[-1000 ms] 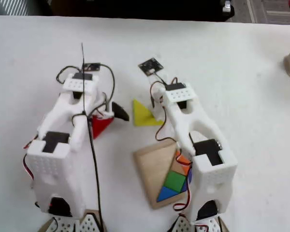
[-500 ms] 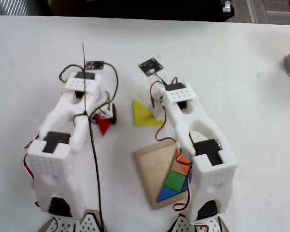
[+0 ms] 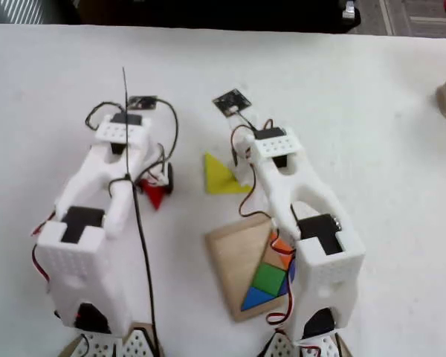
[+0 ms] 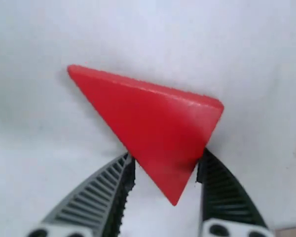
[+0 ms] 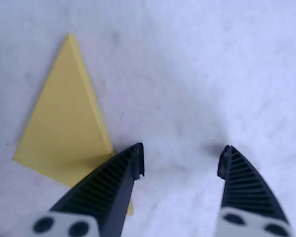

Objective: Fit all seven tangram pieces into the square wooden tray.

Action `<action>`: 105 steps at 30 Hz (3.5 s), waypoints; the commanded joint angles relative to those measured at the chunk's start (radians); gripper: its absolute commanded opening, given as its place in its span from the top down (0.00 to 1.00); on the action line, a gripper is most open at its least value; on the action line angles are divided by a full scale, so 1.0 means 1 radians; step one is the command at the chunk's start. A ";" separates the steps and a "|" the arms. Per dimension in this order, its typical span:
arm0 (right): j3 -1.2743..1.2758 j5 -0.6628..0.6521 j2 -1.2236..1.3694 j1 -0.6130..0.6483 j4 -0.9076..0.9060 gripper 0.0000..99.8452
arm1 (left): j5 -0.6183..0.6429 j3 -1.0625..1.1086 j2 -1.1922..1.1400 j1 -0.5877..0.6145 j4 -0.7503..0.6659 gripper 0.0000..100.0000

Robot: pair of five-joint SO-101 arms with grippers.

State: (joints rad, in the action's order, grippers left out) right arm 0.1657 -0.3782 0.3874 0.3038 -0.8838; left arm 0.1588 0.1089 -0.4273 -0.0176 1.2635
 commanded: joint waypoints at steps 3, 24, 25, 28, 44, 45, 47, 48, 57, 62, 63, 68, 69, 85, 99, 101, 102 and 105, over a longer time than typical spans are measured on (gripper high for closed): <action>-0.041 -0.011 -0.008 0.010 0.012 0.76 | -0.069 0.161 0.214 -0.008 -0.071 0.79; 0.002 0.064 -0.193 0.142 -0.266 0.81 | -0.071 0.621 0.545 0.332 -0.505 0.79; 0.025 0.084 -0.223 0.156 -0.263 0.83 | -0.071 0.621 0.544 0.332 -0.519 0.79; 0.086 0.118 -0.286 0.200 -0.231 0.87 | -0.071 0.621 0.544 0.349 -0.534 0.79; 0.015 0.167 -0.248 0.447 -0.102 0.86 | -0.069 0.149 0.170 0.453 -0.239 0.79; 0.015 0.169 -0.232 0.450 -0.076 0.86 | -0.069 0.160 0.176 0.452 -0.249 0.79; 0.015 0.184 -0.199 0.456 -0.012 0.86 | -0.069 0.190 0.200 0.450 -0.278 0.79; 0.015 0.198 -0.182 0.456 0.010 0.86 | -0.069 0.212 0.217 0.444 -0.295 0.79; 0.005 0.209 -0.162 0.518 0.012 0.66 | -0.112 0.371 0.358 0.412 -0.423 0.79; -0.103 0.212 -0.085 0.507 0.064 0.64 | -0.112 0.371 0.357 0.417 -0.428 0.79; -0.137 0.218 -0.051 0.507 0.076 0.64 | -0.112 0.371 0.358 0.423 -0.428 0.79; -0.365 0.265 0.142 0.530 0.004 0.65 | -0.031 0.353 0.357 0.479 -0.428 0.79; -0.407 0.267 0.174 0.530 -0.028 0.65 | -0.012 0.353 0.357 0.479 -0.428 0.79; -0.761 0.226 0.352 0.490 -0.341 0.65 | -0.011 0.358 0.357 0.456 -0.430 0.79; -0.899 0.218 0.317 0.449 -0.509 0.65 | -0.009 0.356 0.357 0.460 -0.430 0.79; -0.905 0.216 0.302 0.438 -0.510 0.65 | -0.009 0.356 0.357 0.461 -0.430 0.79; -0.907 0.216 0.295 0.430 -0.510 0.65 | -0.009 0.356 0.357 0.461 -0.430 0.79; -0.904 0.216 0.297 0.415 -0.493 0.65 | -0.011 0.356 0.357 0.461 -0.430 0.79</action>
State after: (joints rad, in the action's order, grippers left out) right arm -0.6951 -0.1450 0.7664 0.7411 -1.3978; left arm 0.1435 0.4864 -0.1312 0.4488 0.8523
